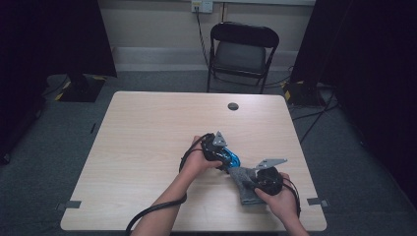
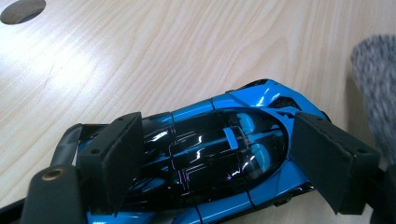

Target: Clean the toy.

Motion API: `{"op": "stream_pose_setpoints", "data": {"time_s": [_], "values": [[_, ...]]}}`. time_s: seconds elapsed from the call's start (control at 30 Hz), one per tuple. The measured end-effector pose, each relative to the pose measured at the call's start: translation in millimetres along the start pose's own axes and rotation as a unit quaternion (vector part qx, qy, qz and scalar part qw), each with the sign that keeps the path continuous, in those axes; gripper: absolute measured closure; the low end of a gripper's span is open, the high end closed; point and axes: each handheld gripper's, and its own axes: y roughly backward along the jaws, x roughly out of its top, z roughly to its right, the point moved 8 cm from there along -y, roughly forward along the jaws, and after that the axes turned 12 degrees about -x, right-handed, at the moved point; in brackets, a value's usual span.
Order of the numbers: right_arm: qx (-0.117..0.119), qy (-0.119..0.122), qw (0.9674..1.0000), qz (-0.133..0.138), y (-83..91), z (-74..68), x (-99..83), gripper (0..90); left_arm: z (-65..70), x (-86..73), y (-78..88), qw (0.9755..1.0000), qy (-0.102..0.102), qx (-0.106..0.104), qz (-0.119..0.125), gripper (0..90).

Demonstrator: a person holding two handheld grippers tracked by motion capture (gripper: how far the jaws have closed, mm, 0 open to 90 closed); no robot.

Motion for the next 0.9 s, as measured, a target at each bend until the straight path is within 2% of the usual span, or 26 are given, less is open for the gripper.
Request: {"op": "stream_pose_setpoints", "data": {"time_s": [0.27, 0.53, 0.73, 0.9], "values": [[-0.014, -0.033, 0.9993, 0.007, 0.1, 22.0, 1.9, 74.1, -0.3, -0.2, 0.3, 1.0000, -0.001, 0.001, -0.001, 17.9], [-0.047, -0.056, 0.9973, 0.000, -8.5, 46.0, 1.3, 74.1, -0.3, -0.4, 0.3, 1.0000, -0.003, 0.000, 0.000, 17.9], [-0.076, -0.065, 0.9950, -0.008, -16.8, 59.1, 2.6, 74.1, -0.4, -0.5, 0.4, 1.0000, -0.005, 0.000, 0.002, 17.9], [-0.091, -0.056, 0.9941, -0.017, -24.5, 59.7, 3.1, 74.0, -0.4, -0.4, 0.3, 1.0000, -0.004, 0.000, 0.003, 17.9]]}}
